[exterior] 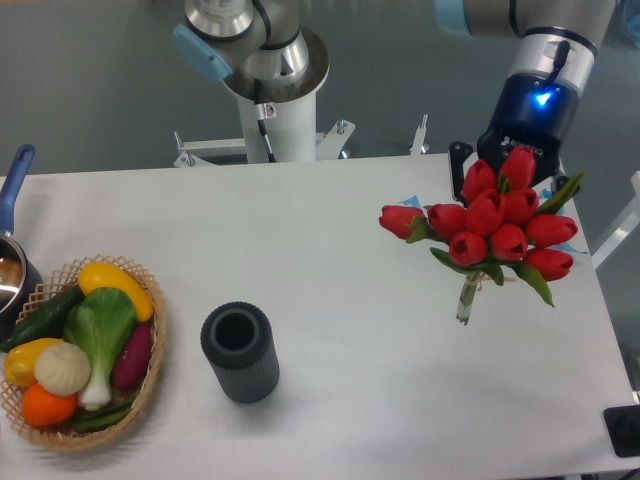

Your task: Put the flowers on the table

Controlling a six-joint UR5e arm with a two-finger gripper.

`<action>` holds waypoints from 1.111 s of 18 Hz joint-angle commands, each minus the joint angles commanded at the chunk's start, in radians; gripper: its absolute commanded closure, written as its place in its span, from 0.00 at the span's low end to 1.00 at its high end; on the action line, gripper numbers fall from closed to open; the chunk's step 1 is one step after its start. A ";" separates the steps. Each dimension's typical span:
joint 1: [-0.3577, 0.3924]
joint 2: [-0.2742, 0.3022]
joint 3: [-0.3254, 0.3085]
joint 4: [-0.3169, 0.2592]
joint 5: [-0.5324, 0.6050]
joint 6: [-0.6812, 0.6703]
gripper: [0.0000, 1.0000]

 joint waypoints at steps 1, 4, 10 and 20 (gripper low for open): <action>-0.002 0.002 -0.012 0.009 0.023 0.005 0.64; -0.011 0.002 0.014 -0.003 0.127 -0.006 0.64; -0.066 0.008 0.020 -0.009 0.363 -0.006 0.65; -0.282 -0.075 0.043 -0.011 0.857 0.000 0.69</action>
